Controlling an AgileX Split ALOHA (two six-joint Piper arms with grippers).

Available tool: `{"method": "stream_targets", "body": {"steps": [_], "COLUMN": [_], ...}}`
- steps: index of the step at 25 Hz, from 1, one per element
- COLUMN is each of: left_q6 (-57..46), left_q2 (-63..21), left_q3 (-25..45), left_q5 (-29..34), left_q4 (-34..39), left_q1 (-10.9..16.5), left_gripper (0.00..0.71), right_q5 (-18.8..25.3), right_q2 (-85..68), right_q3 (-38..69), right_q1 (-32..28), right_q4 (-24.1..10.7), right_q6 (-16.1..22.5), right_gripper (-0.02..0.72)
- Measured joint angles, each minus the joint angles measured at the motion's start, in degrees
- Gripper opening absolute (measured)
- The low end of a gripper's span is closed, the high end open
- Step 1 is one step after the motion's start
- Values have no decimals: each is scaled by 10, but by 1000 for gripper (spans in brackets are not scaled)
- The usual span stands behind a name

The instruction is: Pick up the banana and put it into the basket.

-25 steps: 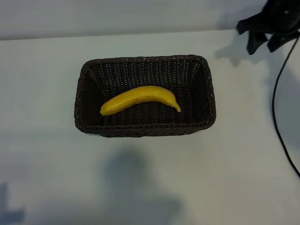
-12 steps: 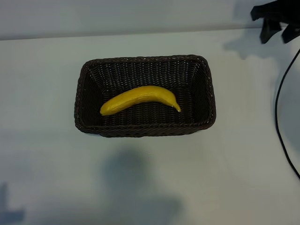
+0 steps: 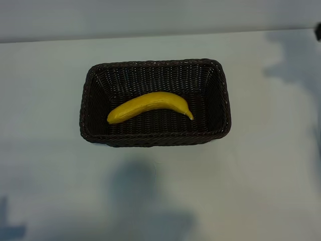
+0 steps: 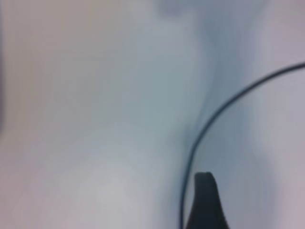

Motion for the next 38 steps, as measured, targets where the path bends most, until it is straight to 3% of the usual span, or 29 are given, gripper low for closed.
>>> {"method": "stream_targets", "body": {"steps": [4, 14, 25, 38], "left_q6": [0, 1, 1, 1], "left_q2": [0, 0, 0, 0], "left_q3": [0, 0, 0, 0], "left_q5": [0, 0, 0, 0], "left_q4": [5, 6, 6, 6], "left_q1": [0, 0, 0, 0], "left_gripper": [529, 529, 529, 529], "right_q5": [1, -4, -75, -79], "right_q2": [-103, -379, -598, -630], "right_q3": [90, 295, 526, 539], "right_q1": [0, 0, 0, -22], "right_q4": [-21, -15, -12, -13], "right_q6": [13, 43, 41, 38], "right_gripper": [505, 504, 504, 504]}}
